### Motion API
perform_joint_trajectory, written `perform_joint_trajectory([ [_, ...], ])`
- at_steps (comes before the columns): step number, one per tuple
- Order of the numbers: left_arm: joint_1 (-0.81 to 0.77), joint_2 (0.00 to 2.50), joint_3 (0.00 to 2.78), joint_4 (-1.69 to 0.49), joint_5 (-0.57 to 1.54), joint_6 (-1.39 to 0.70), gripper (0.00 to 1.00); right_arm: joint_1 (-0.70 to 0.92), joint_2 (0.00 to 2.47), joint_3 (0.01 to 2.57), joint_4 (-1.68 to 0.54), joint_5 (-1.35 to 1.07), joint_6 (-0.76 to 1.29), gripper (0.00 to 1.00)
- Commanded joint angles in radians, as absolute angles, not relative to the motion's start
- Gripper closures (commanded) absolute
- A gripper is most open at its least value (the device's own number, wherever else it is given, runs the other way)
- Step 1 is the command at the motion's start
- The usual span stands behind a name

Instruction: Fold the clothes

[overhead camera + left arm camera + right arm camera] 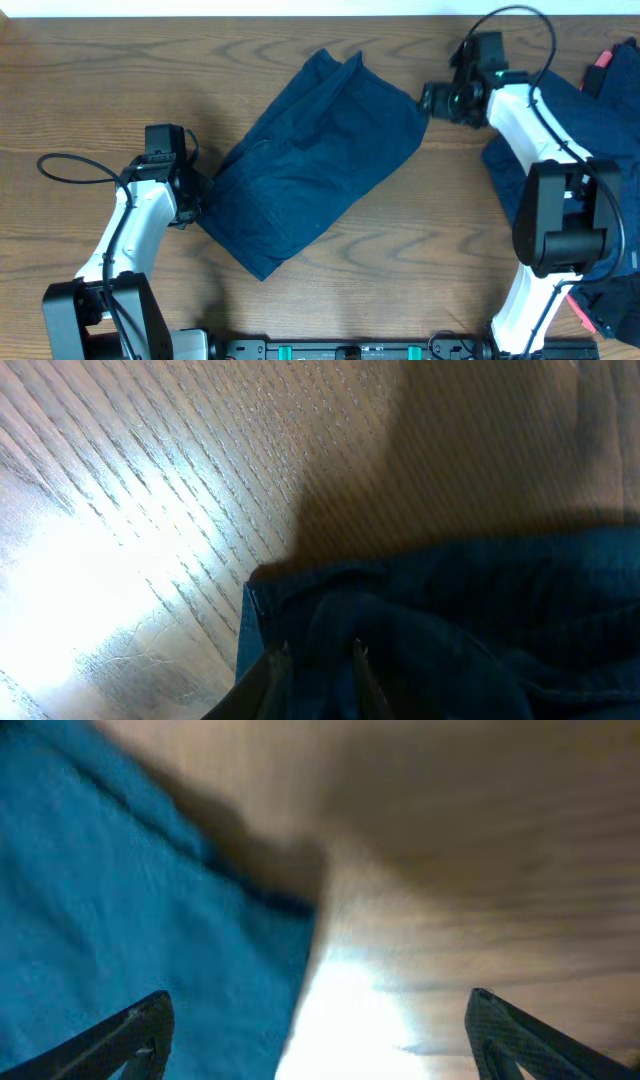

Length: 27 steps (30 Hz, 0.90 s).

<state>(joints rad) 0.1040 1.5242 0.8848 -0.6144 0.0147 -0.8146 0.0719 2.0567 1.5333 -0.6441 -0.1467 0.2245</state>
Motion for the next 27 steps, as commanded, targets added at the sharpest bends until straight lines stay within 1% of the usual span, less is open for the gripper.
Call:
perform_joint_trajectory([
  [1,0.110,1.532,0.879,-0.621,-0.012,-0.820,0.66,0.080,2.067,1.466,-0.629,-0.200,0.153,0.11],
  [2,0.110,1.532,0.880,-0.624,-0.012,-0.812,0.56,0.083,2.067,1.449,-0.616,-0.203,0.152,0.11],
  [3,0.110,1.531,0.880,-0.627,-0.012,-0.794,0.42,0.086,2.067,1.430,-0.593,-0.215,0.152,0.12],
  [5,0.110,1.528,0.880,-0.633,-0.012,-0.752,0.27,0.094,2.067,1.402,-0.543,-0.250,0.150,0.13],
  [6,0.112,1.524,0.880,-0.638,-0.012,-0.739,0.23,0.099,2.067,1.386,-0.506,-0.281,0.139,0.14],
  [9,0.118,1.510,0.881,-0.651,-0.012,-0.737,0.20,0.117,2.067,1.352,-0.407,-0.333,0.133,0.18],
  [13,0.118,1.461,0.881,-0.662,-0.012,-0.737,0.20,0.144,2.067,1.320,-0.310,-0.337,0.133,0.21],
  [20,0.117,1.311,0.881,-0.664,-0.011,-0.737,0.20,0.169,2.093,1.315,-0.277,-0.279,0.165,0.23],
  [24,0.117,1.266,0.881,-0.664,-0.008,-0.737,0.20,0.178,2.125,1.315,-0.242,-0.281,0.186,0.23],
  [26,0.117,1.261,0.881,-0.665,-0.008,-0.737,0.20,0.184,2.144,1.315,-0.216,-0.292,0.186,0.28],
  [27,0.117,1.262,0.881,-0.665,-0.006,-0.737,0.20,0.189,2.149,1.315,-0.205,-0.296,0.187,0.37],
])
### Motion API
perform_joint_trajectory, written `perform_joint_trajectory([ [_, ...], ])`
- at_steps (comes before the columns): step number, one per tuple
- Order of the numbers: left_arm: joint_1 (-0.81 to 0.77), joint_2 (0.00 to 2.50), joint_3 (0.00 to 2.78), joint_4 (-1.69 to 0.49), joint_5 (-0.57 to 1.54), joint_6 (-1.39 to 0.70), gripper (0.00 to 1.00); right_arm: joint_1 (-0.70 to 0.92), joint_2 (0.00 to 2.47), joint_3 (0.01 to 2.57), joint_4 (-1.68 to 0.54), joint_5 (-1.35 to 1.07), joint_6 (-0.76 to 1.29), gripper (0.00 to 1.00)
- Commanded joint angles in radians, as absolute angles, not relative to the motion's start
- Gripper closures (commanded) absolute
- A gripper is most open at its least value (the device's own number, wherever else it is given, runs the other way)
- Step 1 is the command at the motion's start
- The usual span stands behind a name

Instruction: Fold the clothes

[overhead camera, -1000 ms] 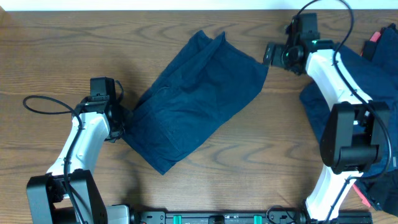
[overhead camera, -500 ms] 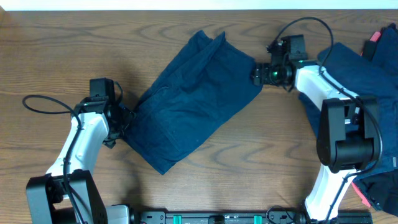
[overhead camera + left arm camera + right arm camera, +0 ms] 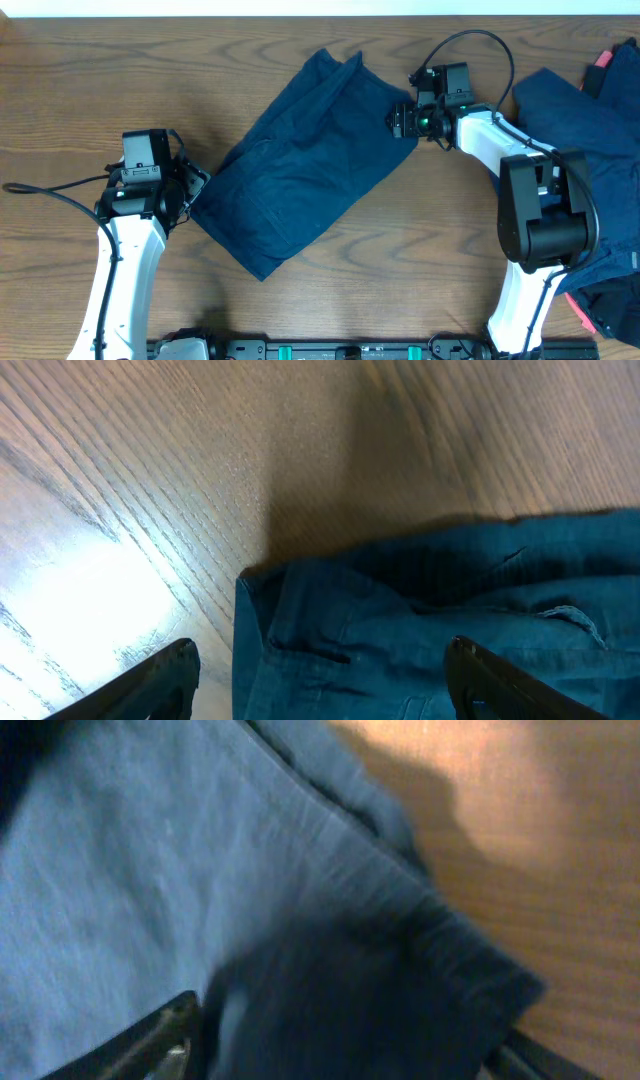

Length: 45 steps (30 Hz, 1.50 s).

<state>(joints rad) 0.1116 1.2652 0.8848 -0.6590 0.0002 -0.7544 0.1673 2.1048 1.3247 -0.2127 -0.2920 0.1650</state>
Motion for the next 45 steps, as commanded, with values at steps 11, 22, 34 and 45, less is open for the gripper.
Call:
perform_joint_trajectory([
  [11,0.116,1.262,0.881,-0.654,0.088,-0.704,0.20,0.180,2.069,1.316,-0.474,-0.192,0.326,0.99],
  [22,-0.014,1.275,0.881,-0.495,0.146,-0.688,0.28,0.187,1.850,1.316,-0.881,-0.025,0.397,0.99],
  [34,-0.085,1.411,0.881,-0.555,0.152,-0.670,0.26,0.196,1.846,1.315,-0.877,0.058,0.422,0.99],
  [45,-0.085,1.410,0.881,-0.489,0.310,-0.670,0.27,0.196,1.846,1.315,-0.920,0.073,0.434,0.99],
])
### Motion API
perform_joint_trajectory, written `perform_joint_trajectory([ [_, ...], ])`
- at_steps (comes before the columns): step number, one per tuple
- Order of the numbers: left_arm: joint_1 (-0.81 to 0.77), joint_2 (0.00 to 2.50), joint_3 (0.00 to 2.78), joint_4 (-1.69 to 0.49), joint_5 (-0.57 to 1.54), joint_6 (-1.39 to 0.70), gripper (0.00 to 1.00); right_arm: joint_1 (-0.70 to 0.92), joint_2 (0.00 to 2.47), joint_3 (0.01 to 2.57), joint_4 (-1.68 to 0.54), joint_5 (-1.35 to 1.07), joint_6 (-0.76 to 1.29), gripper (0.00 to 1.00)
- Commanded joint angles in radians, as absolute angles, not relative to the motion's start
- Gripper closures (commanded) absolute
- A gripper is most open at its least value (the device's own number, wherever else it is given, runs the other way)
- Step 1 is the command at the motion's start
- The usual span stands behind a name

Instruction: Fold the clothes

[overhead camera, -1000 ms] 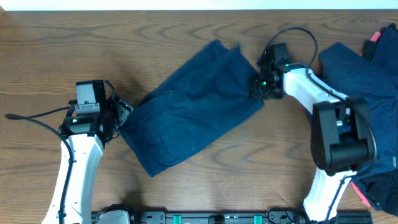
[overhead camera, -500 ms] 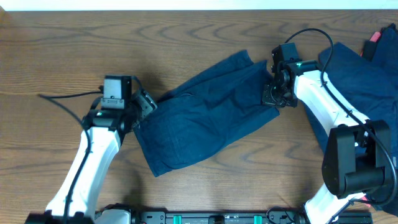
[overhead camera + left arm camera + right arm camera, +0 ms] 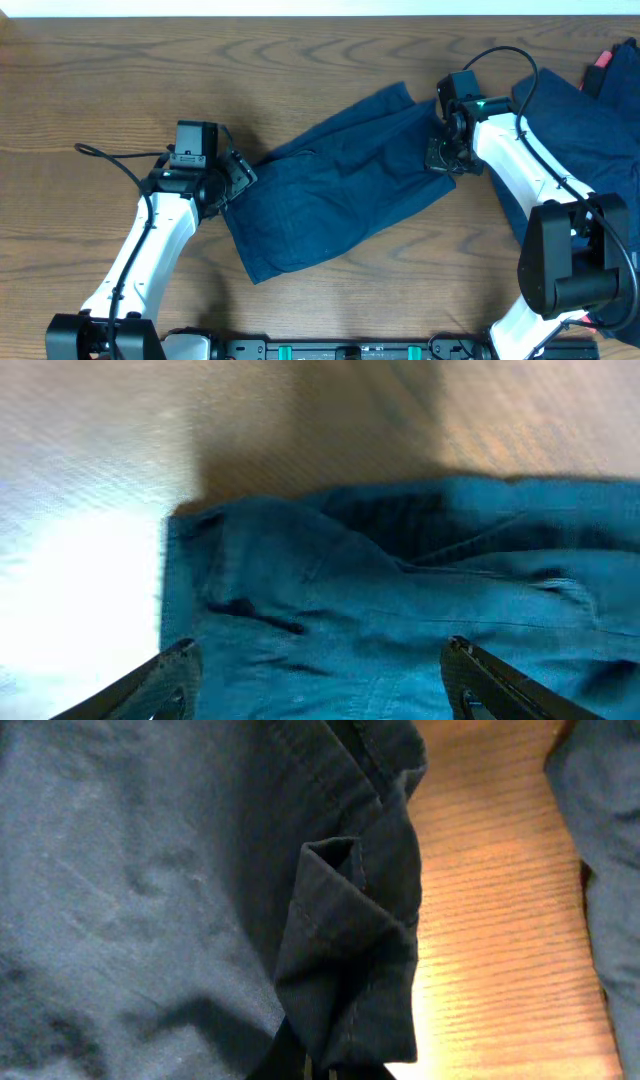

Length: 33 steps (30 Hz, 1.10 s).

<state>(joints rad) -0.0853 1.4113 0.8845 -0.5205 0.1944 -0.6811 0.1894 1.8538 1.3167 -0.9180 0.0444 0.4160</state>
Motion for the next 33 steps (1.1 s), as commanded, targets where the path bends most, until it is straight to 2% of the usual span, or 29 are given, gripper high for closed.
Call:
perform_joint_trajectory([
  [1,-0.086,1.410,0.881,-0.464,0.353,-0.670,0.31,0.196,1.846,1.315,-0.920,0.073,0.434,0.99],
  [9,-0.112,1.428,0.881,-0.474,0.326,-0.609,0.60,0.196,1.846,1.315,-0.915,0.072,0.434,0.99],
  [13,-0.125,1.480,0.881,-0.507,0.302,-0.610,0.61,0.196,1.846,1.315,-0.910,0.071,0.434,0.96],
  [14,-0.129,1.502,0.881,-0.508,0.302,-0.610,0.61,0.196,1.846,1.316,-0.905,0.071,0.434,0.87],
  [15,-0.133,1.523,0.881,-0.508,0.302,-0.610,0.61,0.196,1.846,1.316,-0.896,0.071,0.434,0.73],
  [17,-0.141,1.569,0.881,-0.511,0.302,-0.610,0.61,0.195,1.846,1.316,-0.870,0.071,0.433,0.33],
  [19,-0.142,1.614,0.881,-0.519,0.302,-0.611,0.61,0.191,1.845,1.324,-0.847,0.081,0.431,0.22],
  [23,-0.141,1.680,0.881,-0.522,0.301,-0.611,0.62,0.162,1.845,1.349,-0.775,0.077,0.430,0.25],
  [26,-0.141,1.714,0.881,-0.522,0.255,-0.614,0.62,0.133,1.846,1.353,-0.638,0.011,0.376,0.43],
  [29,-0.141,1.730,0.881,-0.522,0.230,-0.614,0.62,0.117,1.856,1.353,-0.532,-0.090,0.305,0.45],
  [33,-0.141,1.731,0.881,-0.518,0.230,-0.614,0.62,0.118,1.885,1.353,-0.473,-0.106,0.299,0.48],
])
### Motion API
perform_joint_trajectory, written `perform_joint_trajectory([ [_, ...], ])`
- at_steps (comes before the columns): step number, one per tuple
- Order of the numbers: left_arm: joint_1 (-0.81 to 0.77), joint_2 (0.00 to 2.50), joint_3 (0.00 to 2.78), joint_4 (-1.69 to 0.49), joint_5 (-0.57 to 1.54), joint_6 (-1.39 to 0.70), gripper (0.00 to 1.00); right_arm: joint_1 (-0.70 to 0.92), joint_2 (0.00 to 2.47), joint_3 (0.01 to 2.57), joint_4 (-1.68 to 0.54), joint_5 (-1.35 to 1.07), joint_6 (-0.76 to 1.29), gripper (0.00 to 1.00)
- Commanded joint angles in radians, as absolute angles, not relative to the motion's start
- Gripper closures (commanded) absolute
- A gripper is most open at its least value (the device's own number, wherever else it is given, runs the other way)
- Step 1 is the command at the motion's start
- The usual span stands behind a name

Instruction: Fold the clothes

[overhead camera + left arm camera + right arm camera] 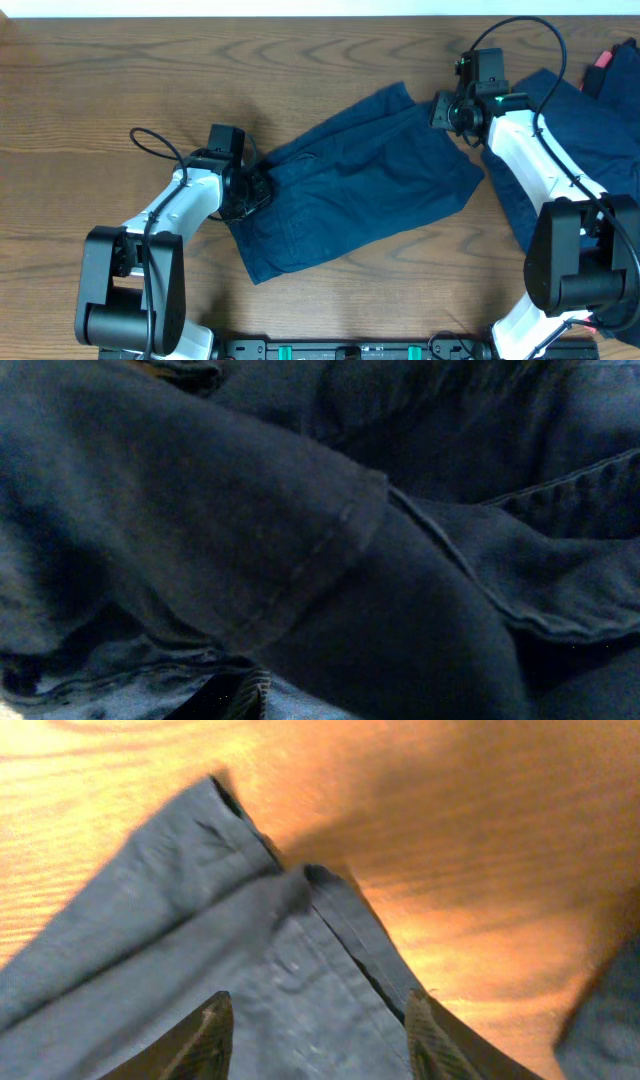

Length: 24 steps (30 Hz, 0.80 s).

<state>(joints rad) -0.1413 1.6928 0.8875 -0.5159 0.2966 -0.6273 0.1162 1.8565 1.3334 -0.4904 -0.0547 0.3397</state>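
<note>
A dark blue garment (350,180) lies spread slantwise across the middle of the wooden table (100,80). My left gripper (250,190) is down at its left end. Folds of blue cloth (400,510) fill the left wrist view, and a single dark finger (240,698) shows at the bottom with cloth bunched against it, so the gripper is shut on the garment. My right gripper (447,110) hovers open over the garment's upper right corner (200,940). Both of its fingers (215,1025) stand wide apart, with nothing between them.
A pile of other dark blue clothes (590,120) lies at the right edge, under and behind the right arm. A red item (602,58) peeks out at its top. Bare wood extends to the left and front of the garment.
My right gripper has let go of the garment's right edge and now sits open further back. That end now lies flat. My left gripper, open before, is shut in the cloth at the left end.
At first my left gripper pinched the garment's left corner and the right one stood open beside its far corner. Then both were open. Later the garment lay turned and shifted, with the right gripper shut on its right edge. Now the right is open and the left grips.
</note>
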Motion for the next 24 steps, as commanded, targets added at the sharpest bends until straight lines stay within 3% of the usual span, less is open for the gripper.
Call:
perform_joint_trajectory([
  [1,-0.141,1.731,0.881,-0.518,0.230,-0.614,0.62,0.119,1.897,1.353,-0.458,-0.111,0.300,0.49],
  [7,-0.141,1.731,0.881,-0.519,0.230,-0.614,0.62,0.119,1.986,1.353,-0.360,-0.150,0.303,0.51],
  [10,-0.141,1.731,0.881,-0.519,0.231,-0.614,0.62,0.120,2.022,1.353,-0.294,-0.150,0.313,0.57],
  [11,-0.141,1.731,0.881,-0.519,0.230,-0.614,0.62,0.120,2.028,1.353,-0.274,-0.150,0.323,0.63],
  [13,-0.141,1.731,0.881,-0.519,0.230,-0.614,0.62,0.119,2.029,1.353,-0.237,-0.163,0.337,0.99],
  [24,-0.141,1.731,0.881,-0.519,0.230,-0.614,0.62,0.125,2.015,1.414,0.034,-0.179,0.374,0.99],
])
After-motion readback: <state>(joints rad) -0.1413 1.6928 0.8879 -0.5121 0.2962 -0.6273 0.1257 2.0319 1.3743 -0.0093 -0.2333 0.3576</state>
